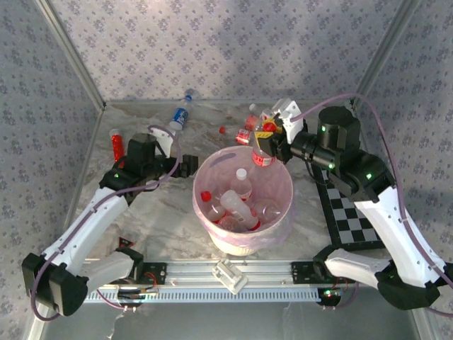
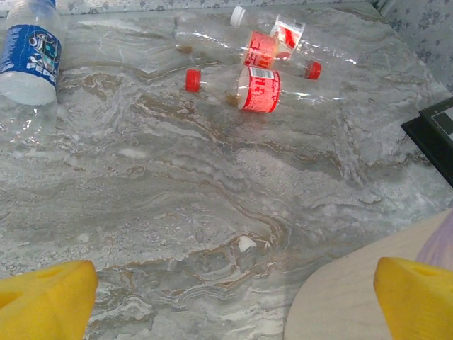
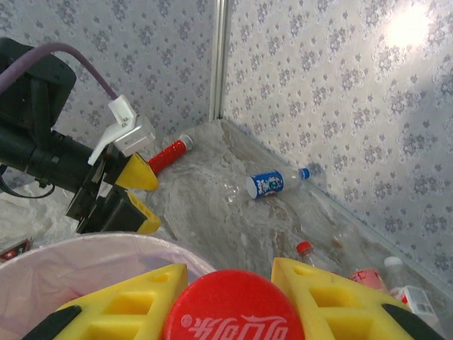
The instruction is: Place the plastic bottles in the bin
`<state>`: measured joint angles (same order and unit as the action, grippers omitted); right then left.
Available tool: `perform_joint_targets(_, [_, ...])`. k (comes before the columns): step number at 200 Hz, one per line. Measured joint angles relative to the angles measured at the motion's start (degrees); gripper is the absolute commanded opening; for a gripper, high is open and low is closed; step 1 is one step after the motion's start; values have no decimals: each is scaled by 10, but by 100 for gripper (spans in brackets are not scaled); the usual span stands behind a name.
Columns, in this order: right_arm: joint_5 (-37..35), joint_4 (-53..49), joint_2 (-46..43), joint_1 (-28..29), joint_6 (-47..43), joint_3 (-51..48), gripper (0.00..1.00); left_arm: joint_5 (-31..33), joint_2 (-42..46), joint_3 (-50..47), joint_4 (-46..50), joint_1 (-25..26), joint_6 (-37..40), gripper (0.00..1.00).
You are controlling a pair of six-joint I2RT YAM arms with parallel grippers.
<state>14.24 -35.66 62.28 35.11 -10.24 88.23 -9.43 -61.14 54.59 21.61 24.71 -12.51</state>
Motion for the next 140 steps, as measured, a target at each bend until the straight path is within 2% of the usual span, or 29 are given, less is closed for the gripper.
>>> perform_joint_targets(40, [3, 1, 5, 0, -1, -28, 0, 3, -20, 1, -8, -8, -8, 100])
perform_joint_targets(140, [22, 130, 10, 15, 24, -243, 0, 10, -26, 1, -8, -23, -15, 100])
